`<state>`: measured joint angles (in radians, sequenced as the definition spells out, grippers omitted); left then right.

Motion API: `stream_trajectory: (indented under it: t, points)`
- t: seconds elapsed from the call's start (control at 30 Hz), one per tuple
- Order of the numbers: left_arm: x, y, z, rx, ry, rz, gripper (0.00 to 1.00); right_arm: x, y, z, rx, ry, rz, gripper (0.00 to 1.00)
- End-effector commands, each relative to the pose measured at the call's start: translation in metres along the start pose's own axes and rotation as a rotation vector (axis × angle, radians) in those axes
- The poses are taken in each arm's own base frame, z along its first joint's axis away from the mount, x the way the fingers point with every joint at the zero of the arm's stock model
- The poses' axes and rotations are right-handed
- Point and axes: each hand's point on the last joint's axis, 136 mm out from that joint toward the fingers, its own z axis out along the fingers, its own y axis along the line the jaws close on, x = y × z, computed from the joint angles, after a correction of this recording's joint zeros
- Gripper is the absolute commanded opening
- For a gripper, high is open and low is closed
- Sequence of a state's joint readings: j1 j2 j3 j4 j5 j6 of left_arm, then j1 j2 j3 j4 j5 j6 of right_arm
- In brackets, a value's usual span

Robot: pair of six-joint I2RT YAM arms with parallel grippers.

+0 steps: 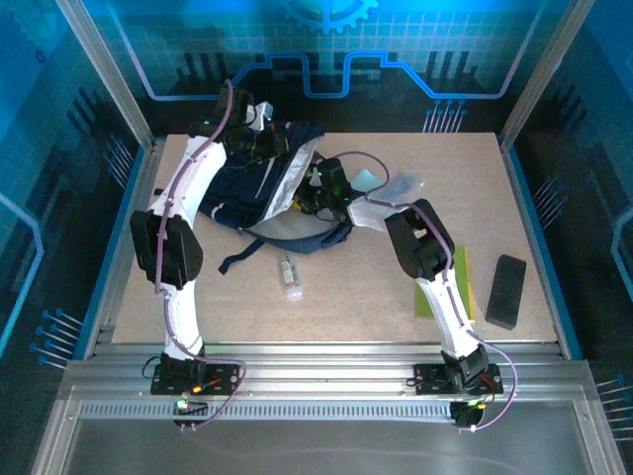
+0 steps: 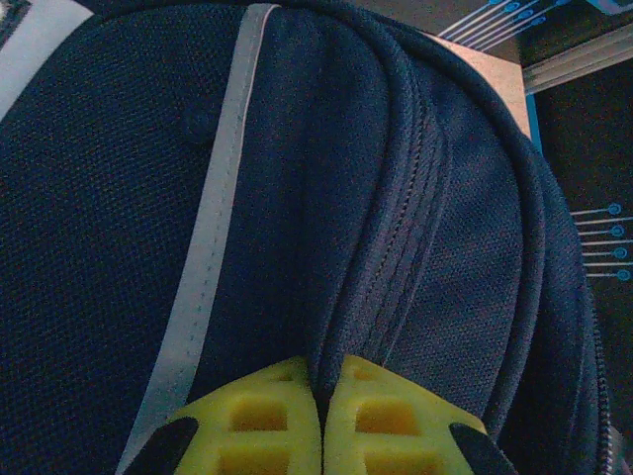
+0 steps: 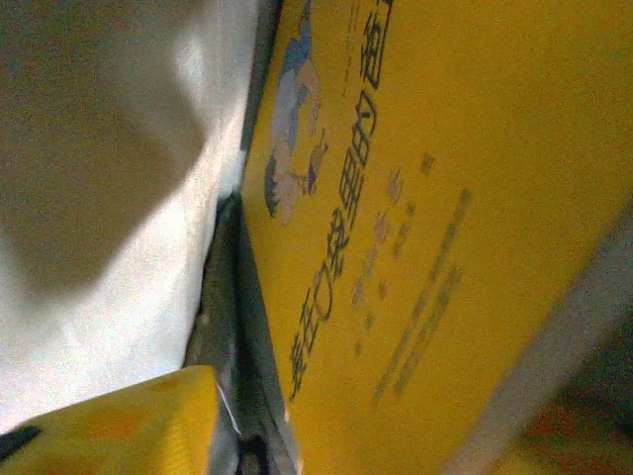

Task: Pack books, pencil case, and school supplies into a backpack

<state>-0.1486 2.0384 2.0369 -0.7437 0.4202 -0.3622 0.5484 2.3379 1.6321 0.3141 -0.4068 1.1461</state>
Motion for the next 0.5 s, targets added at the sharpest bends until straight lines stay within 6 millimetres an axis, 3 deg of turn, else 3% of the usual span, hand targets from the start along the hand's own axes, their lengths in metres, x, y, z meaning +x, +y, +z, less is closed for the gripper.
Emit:
stream_trajectory:
  t: [0.0, 0.27, 0.37, 0.4, 0.47]
  points:
    - [-0.026, -0.006, -0.029, 0.026, -0.134, 0.010, 0.00, -0.014, 0.028, -0.055, -0.004, -0.050, -0.058, 0.69]
    - [0.002, 0.037, -0.009, -0.063, -0.112, -0.040, 0.00, 0.000, -0.004, -0.181, 0.184, -0.033, -0.078, 0.75]
    - [0.012, 0.047, -0.008, -0.091, -0.100, -0.052, 0.00, 0.000, -0.030, -0.238, 0.356, -0.034, -0.101, 0.75]
    - [0.016, 0.049, -0.010, -0.102, -0.103, -0.053, 0.04, -0.001, -0.040, -0.259, 0.421, -0.042, -0.107, 0.76]
    - [0.021, 0.053, -0.015, -0.128, -0.111, -0.065, 0.41, -0.003, -0.058, -0.299, 0.548, -0.072, -0.118, 0.77]
